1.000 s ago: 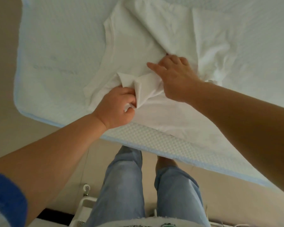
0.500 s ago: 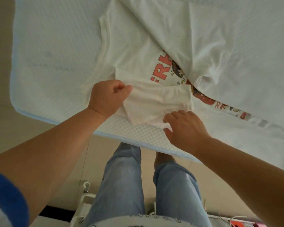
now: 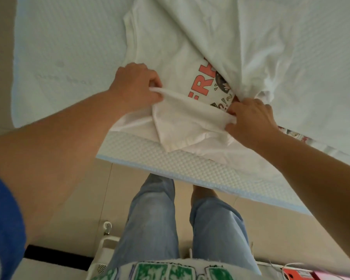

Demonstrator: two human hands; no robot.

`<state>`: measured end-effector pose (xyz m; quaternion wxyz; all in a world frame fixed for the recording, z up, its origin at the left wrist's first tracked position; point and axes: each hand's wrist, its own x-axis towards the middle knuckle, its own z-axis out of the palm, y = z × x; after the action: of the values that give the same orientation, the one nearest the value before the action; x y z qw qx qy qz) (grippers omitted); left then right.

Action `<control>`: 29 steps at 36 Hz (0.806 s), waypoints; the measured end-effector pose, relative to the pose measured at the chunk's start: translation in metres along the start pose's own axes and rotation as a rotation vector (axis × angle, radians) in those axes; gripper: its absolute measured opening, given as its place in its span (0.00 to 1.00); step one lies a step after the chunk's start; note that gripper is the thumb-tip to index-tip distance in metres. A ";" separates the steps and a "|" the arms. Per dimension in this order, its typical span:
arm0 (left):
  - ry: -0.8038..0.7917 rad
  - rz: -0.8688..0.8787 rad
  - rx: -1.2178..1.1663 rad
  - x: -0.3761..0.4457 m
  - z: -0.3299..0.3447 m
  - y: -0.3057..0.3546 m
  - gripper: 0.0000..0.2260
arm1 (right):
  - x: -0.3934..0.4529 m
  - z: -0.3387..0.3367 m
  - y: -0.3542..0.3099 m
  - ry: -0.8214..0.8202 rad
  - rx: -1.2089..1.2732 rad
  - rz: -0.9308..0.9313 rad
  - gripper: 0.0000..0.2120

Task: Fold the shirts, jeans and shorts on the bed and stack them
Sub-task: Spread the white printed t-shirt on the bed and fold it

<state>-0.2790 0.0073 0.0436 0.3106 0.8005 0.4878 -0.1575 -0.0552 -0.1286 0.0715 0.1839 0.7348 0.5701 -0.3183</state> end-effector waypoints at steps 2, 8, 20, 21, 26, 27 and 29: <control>-0.027 -0.026 -0.037 0.004 -0.004 0.000 0.07 | -0.003 0.003 0.000 -0.025 0.016 0.013 0.16; 0.088 -0.150 -0.211 0.000 -0.002 0.003 0.08 | -0.014 0.008 0.001 0.174 0.238 0.183 0.29; 0.017 -0.573 -0.535 -0.080 0.055 0.038 0.26 | -0.027 0.027 -0.008 -0.040 1.349 0.656 0.05; 0.047 -0.618 -0.615 -0.080 0.057 0.041 0.25 | -0.026 0.027 -0.008 -0.041 1.435 0.667 0.04; 0.091 -0.763 -1.008 -0.072 0.054 0.048 0.16 | -0.031 0.030 -0.002 -0.108 1.563 0.648 0.02; 0.093 -0.765 -1.065 -0.072 0.050 0.047 0.14 | -0.032 0.031 -0.001 -0.102 1.517 0.635 0.02; 0.123 -0.760 -1.152 -0.075 0.045 0.041 0.11 | -0.034 0.035 0.001 -0.096 1.442 0.623 0.05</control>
<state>-0.2759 -0.0863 0.0654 0.5813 0.2889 0.7570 0.0745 -0.0684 -0.1749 0.0689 -0.2329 0.7842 -0.0178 -0.5749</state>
